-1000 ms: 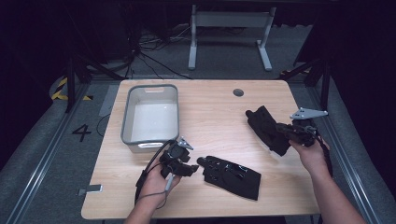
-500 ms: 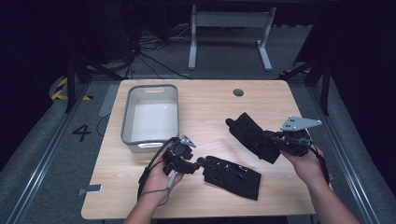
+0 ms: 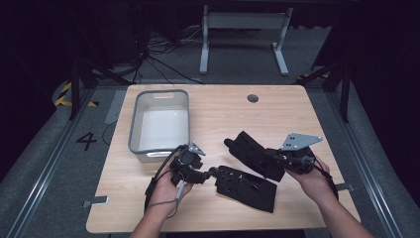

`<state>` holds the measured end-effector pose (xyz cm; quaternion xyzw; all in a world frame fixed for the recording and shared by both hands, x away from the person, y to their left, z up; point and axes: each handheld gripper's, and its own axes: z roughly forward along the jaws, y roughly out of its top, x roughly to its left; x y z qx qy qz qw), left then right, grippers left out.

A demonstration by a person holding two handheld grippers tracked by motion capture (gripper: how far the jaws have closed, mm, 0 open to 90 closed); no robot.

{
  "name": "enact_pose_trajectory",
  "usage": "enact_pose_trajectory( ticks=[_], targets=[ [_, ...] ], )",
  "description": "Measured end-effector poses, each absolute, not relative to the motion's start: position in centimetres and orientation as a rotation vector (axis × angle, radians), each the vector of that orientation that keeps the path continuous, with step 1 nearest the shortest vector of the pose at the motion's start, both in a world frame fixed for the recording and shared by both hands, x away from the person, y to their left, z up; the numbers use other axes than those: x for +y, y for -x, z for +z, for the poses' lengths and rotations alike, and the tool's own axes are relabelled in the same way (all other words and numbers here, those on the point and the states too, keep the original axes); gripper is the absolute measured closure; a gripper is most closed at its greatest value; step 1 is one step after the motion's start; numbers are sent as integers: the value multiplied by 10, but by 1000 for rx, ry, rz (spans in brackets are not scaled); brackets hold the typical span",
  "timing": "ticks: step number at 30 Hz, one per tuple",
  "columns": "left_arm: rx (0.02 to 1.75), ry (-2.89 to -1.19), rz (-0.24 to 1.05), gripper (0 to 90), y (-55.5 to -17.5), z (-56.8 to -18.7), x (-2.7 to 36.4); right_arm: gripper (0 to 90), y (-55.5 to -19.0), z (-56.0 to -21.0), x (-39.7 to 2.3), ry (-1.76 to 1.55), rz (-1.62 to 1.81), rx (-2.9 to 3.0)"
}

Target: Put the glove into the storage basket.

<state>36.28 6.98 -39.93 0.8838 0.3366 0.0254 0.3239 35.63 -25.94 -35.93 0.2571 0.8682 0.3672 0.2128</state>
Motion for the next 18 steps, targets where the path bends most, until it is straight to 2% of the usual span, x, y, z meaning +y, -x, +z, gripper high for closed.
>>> enact_pose_trajectory(
  ticks=[18],
  targets=[
    [889, -2319, 59, 509, -362, -400, 71, 860, -348, -373, -242, -597, 934, 2412]
  ],
)
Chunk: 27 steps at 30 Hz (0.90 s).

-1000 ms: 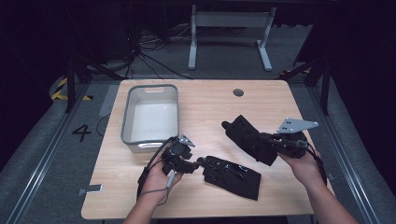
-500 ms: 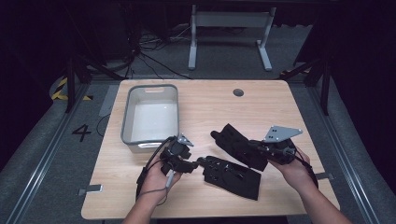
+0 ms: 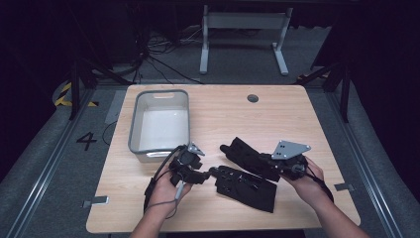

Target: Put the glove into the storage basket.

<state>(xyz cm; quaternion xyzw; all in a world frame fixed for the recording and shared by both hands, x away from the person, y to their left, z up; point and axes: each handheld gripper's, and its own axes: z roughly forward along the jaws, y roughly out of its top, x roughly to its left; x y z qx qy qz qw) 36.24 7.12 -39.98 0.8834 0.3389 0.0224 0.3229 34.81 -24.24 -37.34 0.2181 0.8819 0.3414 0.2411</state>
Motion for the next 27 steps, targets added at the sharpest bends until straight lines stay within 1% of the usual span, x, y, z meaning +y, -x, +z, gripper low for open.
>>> enact_pose_trajectory(
  ticks=[17, 21, 23, 27],
  targets=[
    [888, -2307, 60, 508, -361, -397, 73, 844, -316, -377, -223, -508, 931, 2490],
    [887, -2300, 63, 508, -361, -395, 74, 826, -308, -383, -218, -489, 936, 2569],
    [889, -2297, 69, 508, -361, -395, 75, 803, -306, -387, -216, -477, 932, 2607],
    [890, -2288, 64, 507, -361, -394, 77, 719, -305, -391, -213, -496, 971, 2732]
  ],
)
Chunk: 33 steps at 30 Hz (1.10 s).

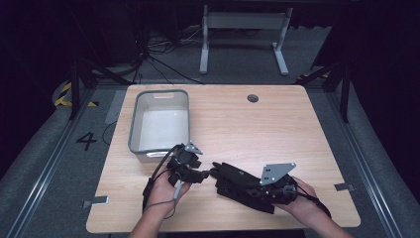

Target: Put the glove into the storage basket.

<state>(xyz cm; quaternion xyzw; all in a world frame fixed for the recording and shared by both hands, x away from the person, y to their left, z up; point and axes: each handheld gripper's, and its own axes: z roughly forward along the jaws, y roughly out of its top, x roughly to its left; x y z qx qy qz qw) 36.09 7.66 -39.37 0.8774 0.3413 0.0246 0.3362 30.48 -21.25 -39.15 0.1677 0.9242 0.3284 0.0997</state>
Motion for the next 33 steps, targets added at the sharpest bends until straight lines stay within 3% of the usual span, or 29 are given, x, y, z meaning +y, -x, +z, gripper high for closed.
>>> enact_pose_trajectory(
  ticks=[5, 13, 23, 33],
  targets=[
    [890, -2284, 67, 508, -361, -393, 77, 650, -306, -388, -215, -553, 1039, 2794],
    [871, -2282, 46, 511, -359, -392, 73, 634, -319, -379, -236, -683, 1091, 2706],
    [824, -2362, -48, 524, -350, -400, 58, 629, -333, -397, -274, -884, 954, 2674],
    [825, -2451, -127, 548, -353, -415, 45, 584, -328, -422, -281, -929, 849, 2772]
  ],
)
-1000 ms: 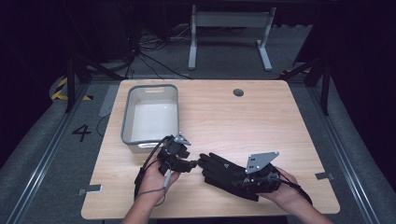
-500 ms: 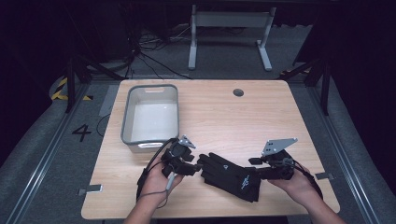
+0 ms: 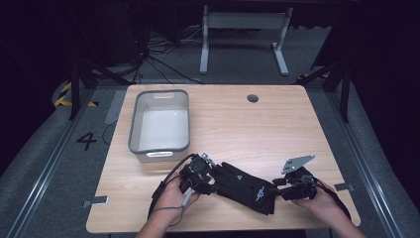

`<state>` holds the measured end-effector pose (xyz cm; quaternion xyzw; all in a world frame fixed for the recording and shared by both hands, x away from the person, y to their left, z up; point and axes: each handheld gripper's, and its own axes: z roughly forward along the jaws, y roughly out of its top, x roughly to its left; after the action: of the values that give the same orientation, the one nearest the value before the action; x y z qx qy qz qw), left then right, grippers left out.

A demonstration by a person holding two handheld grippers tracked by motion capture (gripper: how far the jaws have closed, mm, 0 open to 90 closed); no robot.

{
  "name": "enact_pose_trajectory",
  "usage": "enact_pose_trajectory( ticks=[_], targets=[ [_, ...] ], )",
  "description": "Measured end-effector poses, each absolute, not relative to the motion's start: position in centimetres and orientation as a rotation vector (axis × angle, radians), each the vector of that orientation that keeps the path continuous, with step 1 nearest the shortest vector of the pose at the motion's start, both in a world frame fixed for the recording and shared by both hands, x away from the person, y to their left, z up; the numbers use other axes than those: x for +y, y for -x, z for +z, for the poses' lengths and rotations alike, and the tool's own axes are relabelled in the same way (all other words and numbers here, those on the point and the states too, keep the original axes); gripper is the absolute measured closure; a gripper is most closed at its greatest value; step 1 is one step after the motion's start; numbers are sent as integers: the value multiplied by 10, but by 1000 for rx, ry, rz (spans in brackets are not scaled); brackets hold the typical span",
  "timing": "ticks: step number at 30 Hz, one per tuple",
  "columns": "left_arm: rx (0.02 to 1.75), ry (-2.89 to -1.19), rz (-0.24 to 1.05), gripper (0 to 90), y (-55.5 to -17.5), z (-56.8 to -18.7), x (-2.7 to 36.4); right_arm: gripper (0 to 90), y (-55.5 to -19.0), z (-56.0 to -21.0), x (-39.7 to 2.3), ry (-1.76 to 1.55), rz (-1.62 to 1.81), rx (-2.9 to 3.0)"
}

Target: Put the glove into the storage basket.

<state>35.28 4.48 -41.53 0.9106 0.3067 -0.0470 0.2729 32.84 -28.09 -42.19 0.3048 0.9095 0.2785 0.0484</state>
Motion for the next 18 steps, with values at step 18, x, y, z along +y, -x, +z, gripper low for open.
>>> enact_pose_trajectory(
  ticks=[18],
  targets=[
    [838, -2492, -158, 611, -356, -428, 38, 827, -321, -429, -262, -863, 681, 2824]
  ],
)
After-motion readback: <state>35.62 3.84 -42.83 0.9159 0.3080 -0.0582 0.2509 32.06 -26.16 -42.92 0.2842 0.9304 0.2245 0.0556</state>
